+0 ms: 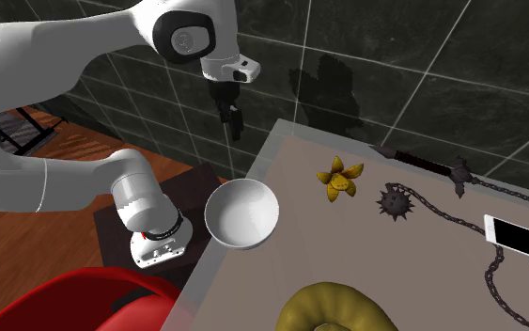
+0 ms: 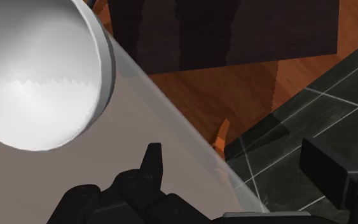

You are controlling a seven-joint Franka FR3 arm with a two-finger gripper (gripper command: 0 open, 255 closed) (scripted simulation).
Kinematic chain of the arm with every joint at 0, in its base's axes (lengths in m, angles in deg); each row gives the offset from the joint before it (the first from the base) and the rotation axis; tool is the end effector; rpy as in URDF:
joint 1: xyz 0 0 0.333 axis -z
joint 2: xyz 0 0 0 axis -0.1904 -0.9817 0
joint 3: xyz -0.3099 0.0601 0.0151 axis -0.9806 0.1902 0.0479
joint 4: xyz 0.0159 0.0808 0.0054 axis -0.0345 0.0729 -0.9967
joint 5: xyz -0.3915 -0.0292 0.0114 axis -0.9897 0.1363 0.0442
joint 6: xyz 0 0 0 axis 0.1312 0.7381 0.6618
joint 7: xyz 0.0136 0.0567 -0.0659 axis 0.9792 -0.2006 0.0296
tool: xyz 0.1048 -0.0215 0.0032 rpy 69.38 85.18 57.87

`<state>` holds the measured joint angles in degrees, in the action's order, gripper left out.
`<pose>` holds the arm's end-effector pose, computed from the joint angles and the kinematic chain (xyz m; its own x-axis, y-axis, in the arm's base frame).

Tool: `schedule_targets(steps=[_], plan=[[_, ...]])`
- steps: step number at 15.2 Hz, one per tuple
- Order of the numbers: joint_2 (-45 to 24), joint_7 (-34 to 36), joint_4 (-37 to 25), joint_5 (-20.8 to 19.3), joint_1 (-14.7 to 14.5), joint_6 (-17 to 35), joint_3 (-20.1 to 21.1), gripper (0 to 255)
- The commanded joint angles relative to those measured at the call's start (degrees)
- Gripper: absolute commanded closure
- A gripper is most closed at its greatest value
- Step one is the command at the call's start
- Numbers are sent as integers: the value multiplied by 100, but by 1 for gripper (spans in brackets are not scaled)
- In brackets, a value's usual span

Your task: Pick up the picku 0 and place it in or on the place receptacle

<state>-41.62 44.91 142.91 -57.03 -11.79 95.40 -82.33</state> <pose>0.2998 0.0209 0.5543 0.9951 -0.0796 -0.0587 -0.0708 -0.9877 0.1392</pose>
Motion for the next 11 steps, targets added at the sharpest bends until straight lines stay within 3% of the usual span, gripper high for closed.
schedule_targets(steps=[1, 11], plan=[[0, 0, 0, 0, 0, 0, 0, 0], [-1453, -977, -646, -665, 410, 1099, -917, 0]])
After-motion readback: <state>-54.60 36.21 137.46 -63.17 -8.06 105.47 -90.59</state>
